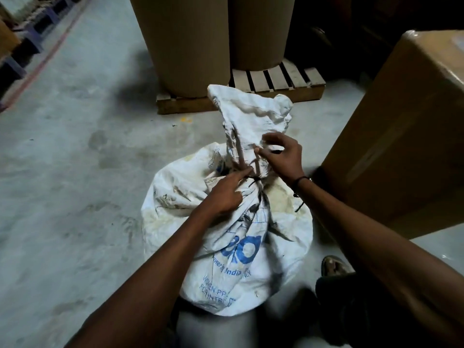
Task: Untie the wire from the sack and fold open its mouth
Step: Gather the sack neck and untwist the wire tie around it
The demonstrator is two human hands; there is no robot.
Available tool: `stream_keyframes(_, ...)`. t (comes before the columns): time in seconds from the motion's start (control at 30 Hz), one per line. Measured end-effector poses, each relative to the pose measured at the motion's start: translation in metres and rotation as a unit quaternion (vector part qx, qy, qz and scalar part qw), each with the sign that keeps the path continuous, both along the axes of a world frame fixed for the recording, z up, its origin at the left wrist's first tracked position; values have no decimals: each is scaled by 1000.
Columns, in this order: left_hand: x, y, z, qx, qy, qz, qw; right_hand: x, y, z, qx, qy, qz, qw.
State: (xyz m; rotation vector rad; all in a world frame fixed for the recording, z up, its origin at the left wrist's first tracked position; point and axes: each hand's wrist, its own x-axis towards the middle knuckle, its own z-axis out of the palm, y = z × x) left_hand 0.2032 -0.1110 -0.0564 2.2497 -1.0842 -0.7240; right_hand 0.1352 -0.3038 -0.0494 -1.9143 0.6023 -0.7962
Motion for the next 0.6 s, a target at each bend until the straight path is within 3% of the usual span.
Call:
stream_keyframes(0.13,8,-12,-17,-2,-2,50,999,-17,-7,-19,-46,63,-33,996)
stream_keyframes(0.2,13,-16,-26,-23,6,118,993,-25,-13,-30,-26,140,16,990)
stream_keyframes(0.3,10,-19,-35,-50,-22,202,978,-27,-17,-39,-12,171,102,980)
stream_keyframes(0.47,-3,-27,-37,-60,-68,216,972,-13,1,-44,48,214,195,956)
stream_keyframes(0.6,-4,-25,-40,-63,-36,217,973,-12,21,-53,78,233,217,945)
